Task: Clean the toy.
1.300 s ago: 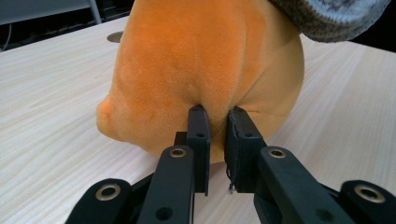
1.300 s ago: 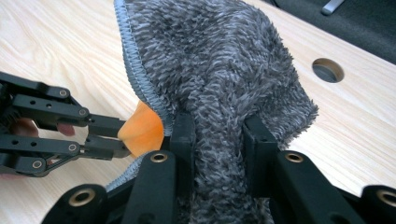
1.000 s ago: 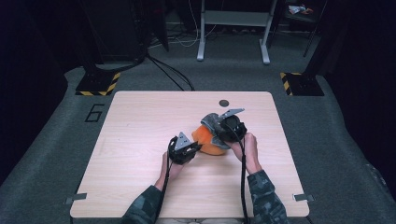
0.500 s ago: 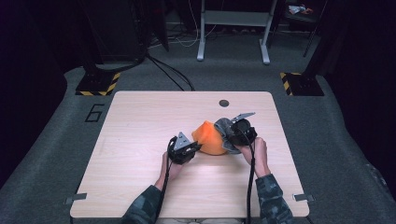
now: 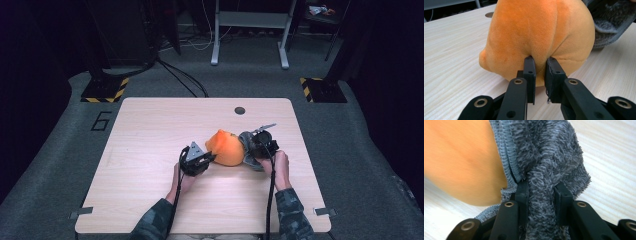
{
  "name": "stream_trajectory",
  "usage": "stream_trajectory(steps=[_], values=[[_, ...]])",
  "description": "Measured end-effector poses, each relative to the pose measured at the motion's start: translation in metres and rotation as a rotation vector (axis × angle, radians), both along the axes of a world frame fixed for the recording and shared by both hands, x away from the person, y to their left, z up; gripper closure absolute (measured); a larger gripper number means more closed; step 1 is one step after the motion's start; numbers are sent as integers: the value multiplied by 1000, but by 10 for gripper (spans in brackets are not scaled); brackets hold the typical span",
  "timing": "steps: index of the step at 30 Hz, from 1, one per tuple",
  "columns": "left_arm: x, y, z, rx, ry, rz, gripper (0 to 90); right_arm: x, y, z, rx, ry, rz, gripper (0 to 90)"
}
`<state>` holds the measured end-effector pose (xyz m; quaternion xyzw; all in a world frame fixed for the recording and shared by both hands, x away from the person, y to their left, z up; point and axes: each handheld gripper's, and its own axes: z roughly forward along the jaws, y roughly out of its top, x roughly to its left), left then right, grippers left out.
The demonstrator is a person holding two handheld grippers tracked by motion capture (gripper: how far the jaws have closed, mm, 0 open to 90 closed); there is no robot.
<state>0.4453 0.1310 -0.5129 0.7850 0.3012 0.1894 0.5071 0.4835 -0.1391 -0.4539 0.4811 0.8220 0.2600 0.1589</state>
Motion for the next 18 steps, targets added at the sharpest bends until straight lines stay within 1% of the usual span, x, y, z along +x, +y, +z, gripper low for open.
stream_trajectory(steps=[1,2,3,4,5,7,9,10,12,14,15,16,17,18], values=[[0,-1,0,-6,-2,5,801,1,-1,-3,-14,3,-10,695],[0,0,0,-1,-4,3,801,2,-2,-6,-15,15,-10,695],[-1,0,0,-1,-6,4,801,4,-3,-8,-25,18,-15,695],[-1,0,0,6,-5,1,801,4,-3,-10,-21,22,-18,695],[-1,0,0,4,-1,0,801,5,-4,-10,-24,25,-16,696],[-1,0,0,2,-1,1,801,4,-5,-8,-28,16,-15,698],[-1,0,-1,-4,-5,8,801,2,-5,-1,-26,-11,-21,700],[-1,0,-1,-8,-6,12,801,1,-5,3,-27,-20,-16,701],[-1,0,-1,-9,-5,12,801,-3,-3,13,-19,-52,-9,702],[-1,0,-1,-10,-7,14,801,-8,-1,27,-1,-84,6,703],[-1,0,-1,-6,-10,12,801,-10,1,32,9,-95,14,703],[-1,0,0,2,-5,4,801,-12,3,38,13,-115,27,703],[-1,0,0,2,-5,4,801,-12,3,38,13,-115,27,703],[-1,0,0,4,-6,3,801,-16,10,51,32,-147,54,703]])
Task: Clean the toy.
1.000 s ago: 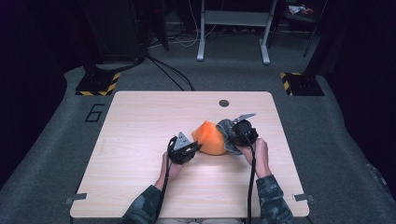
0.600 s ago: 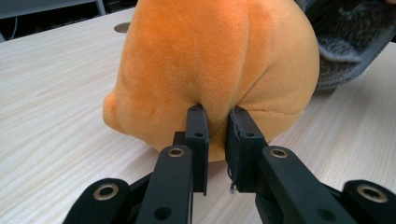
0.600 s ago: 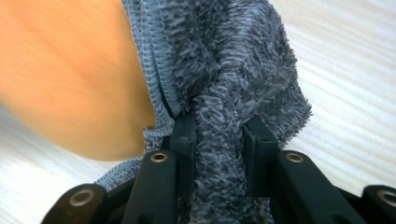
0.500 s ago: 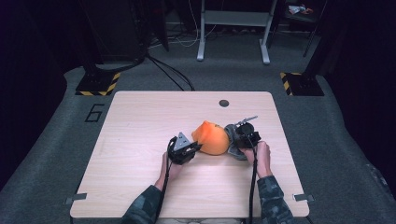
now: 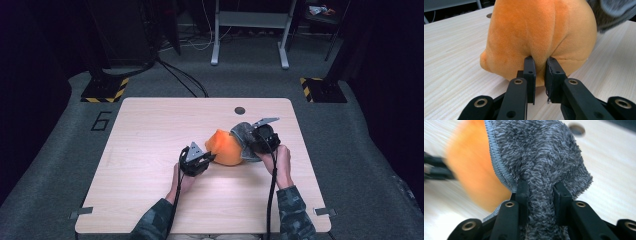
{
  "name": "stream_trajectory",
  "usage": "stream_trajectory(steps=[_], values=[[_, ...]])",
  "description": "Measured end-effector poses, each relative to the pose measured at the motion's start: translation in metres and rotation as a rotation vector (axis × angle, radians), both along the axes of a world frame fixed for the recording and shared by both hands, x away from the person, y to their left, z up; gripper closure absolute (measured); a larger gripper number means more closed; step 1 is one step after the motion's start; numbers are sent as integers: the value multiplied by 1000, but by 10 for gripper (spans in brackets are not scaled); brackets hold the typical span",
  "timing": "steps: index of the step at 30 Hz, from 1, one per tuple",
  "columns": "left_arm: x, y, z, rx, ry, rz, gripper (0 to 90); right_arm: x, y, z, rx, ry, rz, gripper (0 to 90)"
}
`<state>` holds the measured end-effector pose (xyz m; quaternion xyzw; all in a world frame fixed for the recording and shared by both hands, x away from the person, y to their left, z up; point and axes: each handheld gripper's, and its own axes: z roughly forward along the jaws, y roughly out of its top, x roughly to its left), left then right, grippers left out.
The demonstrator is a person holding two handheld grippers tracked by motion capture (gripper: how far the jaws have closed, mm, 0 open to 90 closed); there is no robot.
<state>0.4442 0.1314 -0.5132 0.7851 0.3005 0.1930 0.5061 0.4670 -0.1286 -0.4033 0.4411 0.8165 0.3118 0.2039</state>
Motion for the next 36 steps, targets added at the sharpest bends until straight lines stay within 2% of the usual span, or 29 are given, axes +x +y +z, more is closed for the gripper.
stream_trajectory(steps=[4,7,13,16,18,22,23,25,36], values=[[0,0,0,4,-4,-1,801,-5,17,15,6,-34,56,702],[0,0,0,5,-5,-1,801,-5,29,19,0,-38,92,702],[-1,-1,-1,-1,-16,2,801,-1,48,18,-19,-36,135,700],[-1,-1,0,3,-13,3,801,3,56,14,-23,-16,145,699],[0,-1,-1,12,-6,5,802,6,60,8,-49,0,149,699],[0,-1,0,10,-6,6,802,9,55,5,-36,3,150,699],[0,-1,0,10,-6,6,802,8,55,4,-30,10,132,699],[0,-1,-1,10,-5,7,802,8,49,4,-37,10,143,699],[0,-1,-1,7,-7,9,802,6,19,-10,-16,60,65,697]])
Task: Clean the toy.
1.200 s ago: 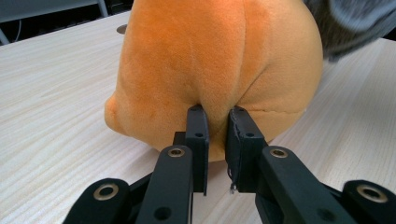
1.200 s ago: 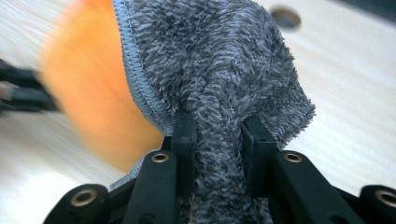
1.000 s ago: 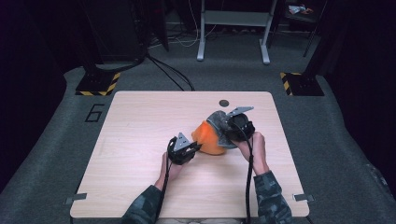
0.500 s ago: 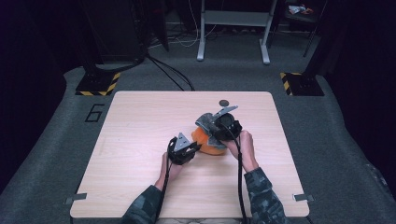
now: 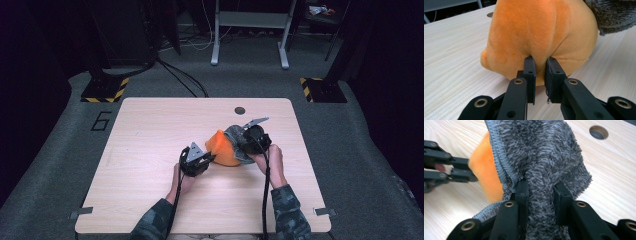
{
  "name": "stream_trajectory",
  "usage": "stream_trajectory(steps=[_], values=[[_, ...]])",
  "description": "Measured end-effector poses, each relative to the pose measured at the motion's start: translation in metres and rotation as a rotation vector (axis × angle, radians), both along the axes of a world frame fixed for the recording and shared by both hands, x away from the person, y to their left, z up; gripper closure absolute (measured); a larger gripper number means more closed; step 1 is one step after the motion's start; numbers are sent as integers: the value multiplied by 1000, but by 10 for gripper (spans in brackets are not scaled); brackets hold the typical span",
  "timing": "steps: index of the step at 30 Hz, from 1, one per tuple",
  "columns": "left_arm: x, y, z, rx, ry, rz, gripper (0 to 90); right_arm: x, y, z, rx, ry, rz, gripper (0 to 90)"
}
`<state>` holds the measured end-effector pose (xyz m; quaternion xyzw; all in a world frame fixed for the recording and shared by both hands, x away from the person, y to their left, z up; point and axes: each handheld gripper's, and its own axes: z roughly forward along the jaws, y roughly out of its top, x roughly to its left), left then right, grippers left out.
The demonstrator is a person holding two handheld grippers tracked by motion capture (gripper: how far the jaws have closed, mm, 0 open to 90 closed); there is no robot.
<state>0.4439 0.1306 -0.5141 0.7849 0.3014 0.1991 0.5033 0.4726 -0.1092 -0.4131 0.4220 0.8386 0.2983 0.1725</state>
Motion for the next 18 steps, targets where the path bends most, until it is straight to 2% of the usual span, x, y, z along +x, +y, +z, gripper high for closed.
stream_trajectory(steps=[7,8,9,18], values=[[0,0,0,-5,-3,3,802,2,-14,-13,8,32,-43,696],[0,0,-1,-6,-2,3,802,3,-16,-14,-4,30,-43,696],[0,0,-1,-7,-4,2,802,4,-17,-16,1,47,-52,696],[0,0,-1,-5,-4,2,802,11,-27,-32,-9,97,-103,695]])
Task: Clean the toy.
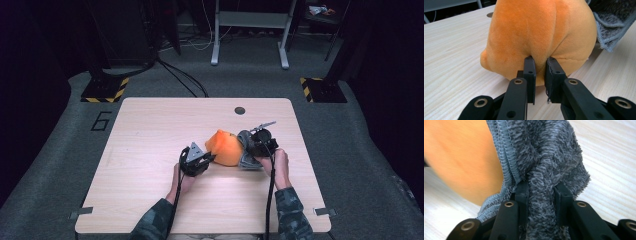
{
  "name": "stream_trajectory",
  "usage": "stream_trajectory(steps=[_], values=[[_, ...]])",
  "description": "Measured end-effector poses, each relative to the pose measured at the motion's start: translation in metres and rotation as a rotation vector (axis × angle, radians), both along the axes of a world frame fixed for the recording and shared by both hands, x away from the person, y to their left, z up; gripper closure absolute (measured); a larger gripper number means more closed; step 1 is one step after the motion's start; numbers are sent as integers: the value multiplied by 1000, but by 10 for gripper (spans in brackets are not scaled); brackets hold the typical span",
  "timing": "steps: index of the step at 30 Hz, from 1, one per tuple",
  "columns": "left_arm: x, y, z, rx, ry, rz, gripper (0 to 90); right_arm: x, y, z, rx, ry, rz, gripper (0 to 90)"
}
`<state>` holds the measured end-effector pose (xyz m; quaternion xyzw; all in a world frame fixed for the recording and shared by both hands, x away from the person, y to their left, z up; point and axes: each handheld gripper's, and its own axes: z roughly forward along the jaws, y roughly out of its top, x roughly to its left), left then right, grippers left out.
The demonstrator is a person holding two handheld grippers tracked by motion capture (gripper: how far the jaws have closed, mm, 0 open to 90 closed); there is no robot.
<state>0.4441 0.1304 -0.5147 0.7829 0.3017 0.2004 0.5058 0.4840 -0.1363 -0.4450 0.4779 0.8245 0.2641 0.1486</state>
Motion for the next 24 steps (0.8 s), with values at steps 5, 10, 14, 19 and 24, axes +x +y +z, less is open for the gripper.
stream_trajectory(steps=[5,10,14,19,24], values=[[0,0,0,2,1,-1,802,6,-4,-12,-9,35,-28,694],[0,0,0,3,2,-3,802,15,-5,-28,-16,70,-51,695],[0,1,0,-5,4,2,801,18,-7,-31,-24,81,-48,697],[0,1,0,3,1,8,800,5,-13,-6,-24,-1,-55,699],[0,2,0,5,5,2,798,-13,-4,29,22,-102,-12,699]])
